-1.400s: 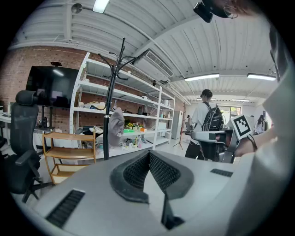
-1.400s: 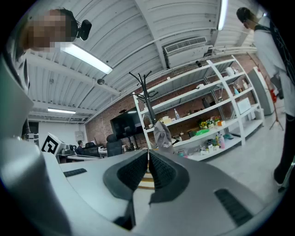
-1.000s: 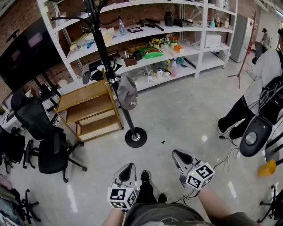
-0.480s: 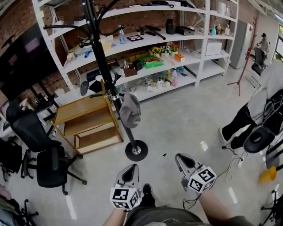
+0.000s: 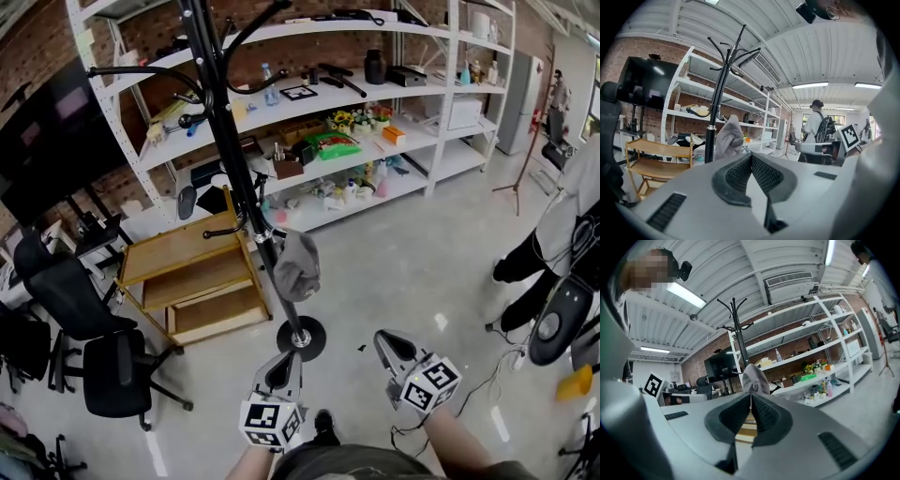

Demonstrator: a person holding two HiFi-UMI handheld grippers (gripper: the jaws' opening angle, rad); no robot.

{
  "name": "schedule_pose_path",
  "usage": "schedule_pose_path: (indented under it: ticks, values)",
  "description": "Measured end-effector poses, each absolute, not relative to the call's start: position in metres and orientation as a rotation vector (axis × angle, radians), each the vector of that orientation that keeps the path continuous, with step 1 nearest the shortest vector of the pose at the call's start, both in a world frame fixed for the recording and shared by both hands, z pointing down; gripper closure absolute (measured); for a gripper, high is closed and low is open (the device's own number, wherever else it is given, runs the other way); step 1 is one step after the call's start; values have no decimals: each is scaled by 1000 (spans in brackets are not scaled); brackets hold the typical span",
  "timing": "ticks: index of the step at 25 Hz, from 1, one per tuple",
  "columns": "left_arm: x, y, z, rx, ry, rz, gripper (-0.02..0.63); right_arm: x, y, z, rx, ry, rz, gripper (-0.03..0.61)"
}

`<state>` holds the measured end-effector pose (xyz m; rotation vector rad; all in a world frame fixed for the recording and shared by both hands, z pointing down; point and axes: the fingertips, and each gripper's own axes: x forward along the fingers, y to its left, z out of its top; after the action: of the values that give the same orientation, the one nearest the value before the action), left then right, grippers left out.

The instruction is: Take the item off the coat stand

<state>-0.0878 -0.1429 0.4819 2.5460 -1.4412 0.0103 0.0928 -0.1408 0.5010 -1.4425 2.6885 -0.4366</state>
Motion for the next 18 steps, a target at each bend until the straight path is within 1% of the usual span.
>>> schedule_pose_path:
  ticks: [9, 18]
  values:
    - [-115, -195, 481, 2558, -1430, -27, 606, 58, -193, 497, -1449, 2684, -421, 563]
    - [-134, -227, 480, 2583, -1422, -62, 606, 30, -220, 502, -1411, 2672, -424, 563]
